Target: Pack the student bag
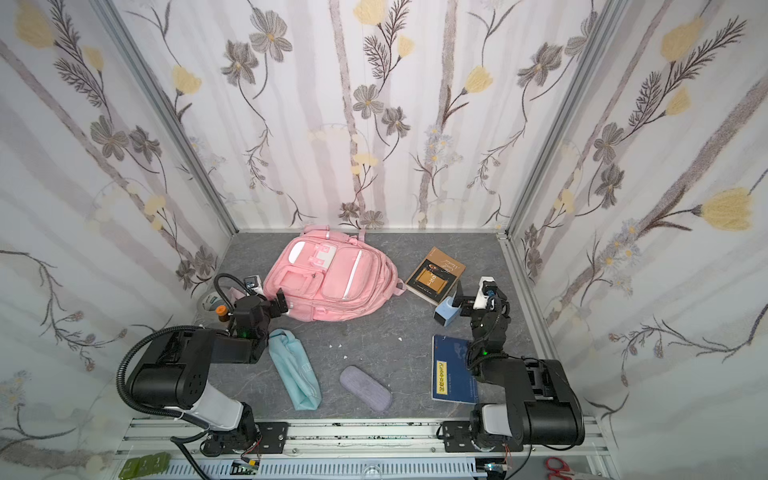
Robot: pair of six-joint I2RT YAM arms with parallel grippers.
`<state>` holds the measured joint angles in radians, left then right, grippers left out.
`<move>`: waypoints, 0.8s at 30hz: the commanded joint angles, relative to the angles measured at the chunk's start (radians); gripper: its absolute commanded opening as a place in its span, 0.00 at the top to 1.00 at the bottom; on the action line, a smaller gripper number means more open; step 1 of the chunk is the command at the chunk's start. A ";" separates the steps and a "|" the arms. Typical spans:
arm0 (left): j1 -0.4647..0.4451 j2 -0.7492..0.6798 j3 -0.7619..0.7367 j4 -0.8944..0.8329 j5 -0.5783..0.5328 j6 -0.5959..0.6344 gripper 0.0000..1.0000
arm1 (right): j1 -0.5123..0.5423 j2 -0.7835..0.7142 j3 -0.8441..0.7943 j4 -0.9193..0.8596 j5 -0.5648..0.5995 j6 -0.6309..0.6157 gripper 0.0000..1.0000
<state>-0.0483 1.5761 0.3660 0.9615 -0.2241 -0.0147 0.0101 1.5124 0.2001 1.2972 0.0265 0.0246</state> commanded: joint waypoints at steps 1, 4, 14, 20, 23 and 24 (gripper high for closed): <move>0.000 0.000 0.005 0.000 -0.009 -0.010 0.00 | 0.000 -0.001 0.002 0.018 0.010 -0.005 0.00; 0.001 0.000 0.005 0.002 -0.009 -0.010 0.00 | -0.001 -0.001 0.001 0.017 0.010 -0.006 0.00; 0.000 -0.001 0.005 0.000 -0.009 -0.010 0.00 | 0.000 -0.001 0.001 0.016 0.010 -0.005 0.00; 0.003 -0.002 0.008 -0.003 -0.001 -0.012 0.00 | 0.000 -0.001 0.001 0.015 0.010 -0.005 0.00; 0.011 -0.002 0.008 -0.010 0.015 -0.016 0.00 | -0.001 -0.001 0.001 0.018 0.010 -0.006 0.00; 0.011 -0.002 0.009 -0.011 0.015 -0.015 0.00 | 0.000 -0.001 0.001 0.017 0.010 -0.006 0.00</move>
<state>-0.0406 1.5761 0.3672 0.9592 -0.2153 -0.0162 0.0097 1.5124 0.1997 1.2972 0.0265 0.0246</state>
